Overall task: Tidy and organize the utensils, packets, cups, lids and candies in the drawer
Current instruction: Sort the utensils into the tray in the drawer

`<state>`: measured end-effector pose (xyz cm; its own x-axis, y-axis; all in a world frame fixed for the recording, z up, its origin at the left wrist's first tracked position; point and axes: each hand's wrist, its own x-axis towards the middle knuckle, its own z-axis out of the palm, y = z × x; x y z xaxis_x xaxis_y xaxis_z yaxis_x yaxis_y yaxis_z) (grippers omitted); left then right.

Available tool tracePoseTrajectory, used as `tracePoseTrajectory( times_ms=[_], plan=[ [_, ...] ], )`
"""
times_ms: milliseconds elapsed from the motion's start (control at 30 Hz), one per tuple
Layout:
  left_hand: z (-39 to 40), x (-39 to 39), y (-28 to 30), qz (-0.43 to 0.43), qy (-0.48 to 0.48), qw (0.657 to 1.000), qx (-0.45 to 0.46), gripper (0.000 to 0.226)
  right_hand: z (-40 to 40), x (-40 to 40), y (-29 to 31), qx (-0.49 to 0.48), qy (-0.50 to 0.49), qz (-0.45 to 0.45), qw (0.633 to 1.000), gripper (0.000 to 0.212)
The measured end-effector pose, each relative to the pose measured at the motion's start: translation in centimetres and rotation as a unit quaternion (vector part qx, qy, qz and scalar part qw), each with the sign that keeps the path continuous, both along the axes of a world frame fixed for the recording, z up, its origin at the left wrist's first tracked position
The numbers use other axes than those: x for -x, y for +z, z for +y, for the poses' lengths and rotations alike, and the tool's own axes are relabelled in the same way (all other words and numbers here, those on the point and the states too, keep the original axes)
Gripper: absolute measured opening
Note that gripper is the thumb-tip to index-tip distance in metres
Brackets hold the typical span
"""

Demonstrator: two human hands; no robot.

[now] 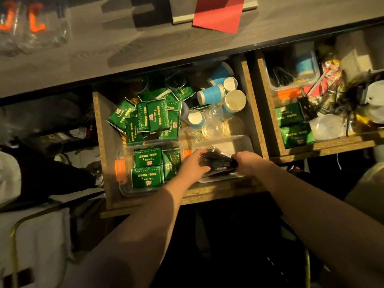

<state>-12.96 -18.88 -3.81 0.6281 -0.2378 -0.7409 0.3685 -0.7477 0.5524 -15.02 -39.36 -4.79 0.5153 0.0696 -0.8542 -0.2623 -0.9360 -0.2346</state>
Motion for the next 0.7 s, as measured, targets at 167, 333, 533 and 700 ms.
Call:
tracePoseTrajectory(
  times_ms=[167,333,533,700],
  plan=[
    [-0.4,0.8,-1.9,0.018,0.029,0.999,-0.005,0.053,0.2,-0.2,-1.7,0.053,0.056,0.001,0.997,0.036],
    [1.0,0.5,-1.0,-0.032,0.081,0.996,-0.017,0.039,1.1,-0.6,-1.4,0.075,0.061,-0.079,0.992,0.048],
    [4.0,-2.4,1.1,-0.153,0.116,0.981,-0.019,0.021,5.5,-4.0,-0.4,-0.034,-0.064,-0.21,0.975,0.035],
    [7.3,-6.1,1.3,-0.255,0.166,0.952,-0.024,0.023,10.3,-7.2,-0.8,-0.083,-0.125,-0.244,0.958,0.036]
  ],
)
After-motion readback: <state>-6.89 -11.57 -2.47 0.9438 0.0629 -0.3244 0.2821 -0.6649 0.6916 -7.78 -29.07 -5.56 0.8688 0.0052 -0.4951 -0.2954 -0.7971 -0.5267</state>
